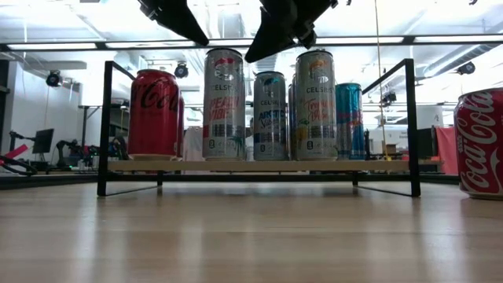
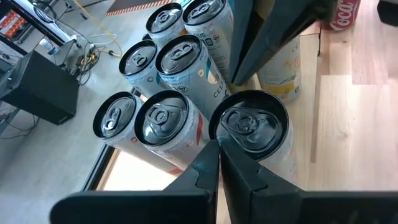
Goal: Place canned beverage on shelf
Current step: Put the white and pink soda can on the shelf aligned with the other white and pink soda can, then adjust the white and yellow soda cans
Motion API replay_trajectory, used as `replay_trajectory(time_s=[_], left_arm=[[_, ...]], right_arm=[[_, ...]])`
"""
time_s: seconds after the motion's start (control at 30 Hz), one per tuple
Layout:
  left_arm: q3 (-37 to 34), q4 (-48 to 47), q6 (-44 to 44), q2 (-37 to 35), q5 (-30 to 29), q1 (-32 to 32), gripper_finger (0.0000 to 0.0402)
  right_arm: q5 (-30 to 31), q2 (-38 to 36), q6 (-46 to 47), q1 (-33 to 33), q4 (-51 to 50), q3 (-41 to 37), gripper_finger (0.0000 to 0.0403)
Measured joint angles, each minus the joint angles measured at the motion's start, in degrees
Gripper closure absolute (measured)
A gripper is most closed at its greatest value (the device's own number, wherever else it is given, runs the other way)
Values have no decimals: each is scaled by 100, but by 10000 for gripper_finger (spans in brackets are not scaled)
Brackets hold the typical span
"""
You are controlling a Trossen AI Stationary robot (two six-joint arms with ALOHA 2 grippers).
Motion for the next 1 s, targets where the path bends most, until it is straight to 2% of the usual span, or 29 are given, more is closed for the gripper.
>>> replay_trajectory(time_s=[0.23, 0.33, 0.5, 0.7, 0.83, 1.0], left_arm=[[-4, -1, 116, -9, -2, -267, 402], [-4, 0, 318, -66, -2, -471, 402], [-141, 240, 806, -352, 5, -862, 402], [-913, 1314, 1448, -1106, 15, -1082, 402], [-1468, 1842, 1661, -1679, 26, -1084, 402], [-1952, 2234, 1828, -2240, 14, -1079, 402]], right_arm=[[-35, -266, 218, 30, -43, 1, 394], [-295, -427, 584, 50, -155, 4, 393], [-1441, -711, 1363, 52, -306, 4, 393], [-2538, -967, 2509, 55, -429, 7, 393], [-3246, -1074, 3499, 79, -1025, 7, 393], [-3970, -1203, 4906, 211, -2366, 7, 394]])
